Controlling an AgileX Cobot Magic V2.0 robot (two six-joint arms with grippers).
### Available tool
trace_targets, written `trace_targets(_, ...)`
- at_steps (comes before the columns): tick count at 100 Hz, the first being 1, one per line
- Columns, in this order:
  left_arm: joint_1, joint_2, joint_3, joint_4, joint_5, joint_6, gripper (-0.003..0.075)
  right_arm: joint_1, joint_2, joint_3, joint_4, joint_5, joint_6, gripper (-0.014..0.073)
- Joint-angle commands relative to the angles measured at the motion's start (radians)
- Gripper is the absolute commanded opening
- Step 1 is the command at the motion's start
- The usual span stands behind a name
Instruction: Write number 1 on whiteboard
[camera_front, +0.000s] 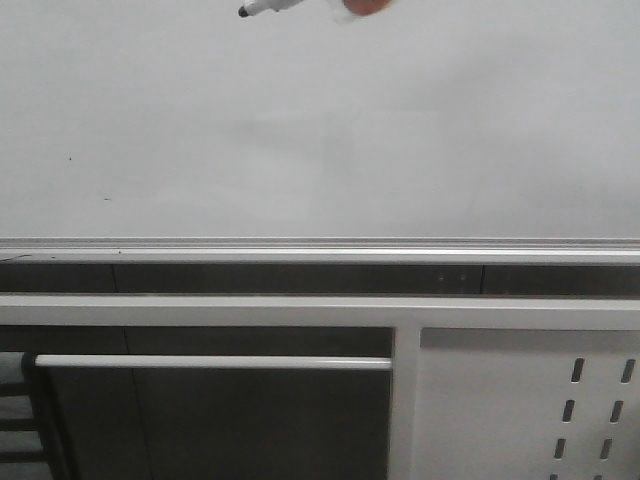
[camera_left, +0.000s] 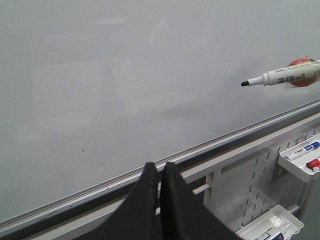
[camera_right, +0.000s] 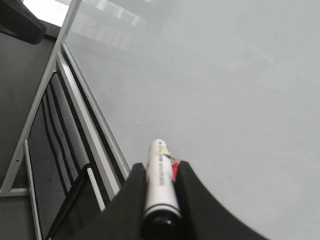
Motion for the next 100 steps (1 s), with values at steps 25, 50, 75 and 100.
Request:
trace_targets(25,0.004,0.010,-0.019,-0.018,-0.062,-0.001,-0.0018,-0.047,-0.002,-0.029,-0.005,-0.092,-0.011,-0.0047)
trace_targets(50,0.004,0.010,-0.019,-0.025,-0.062,-0.001,-0.0018,-0.047,0.015,-0.029,-0.005,0.011,-0.011,-0.0047)
trace_targets(75,0.004,0.010,-0.019,-0.025,-0.064,-0.001,-0.0018,-0.047,0.097,-0.029,-0.005,-0.165,-0.011,-0.0047)
trace_targets(100,0.004,0.010,-0.019,-0.025,-0.064,-0.001,-0.0018,-0.047,0.171,-0.029,-0.005,-0.261,-0.019,-0.0047)
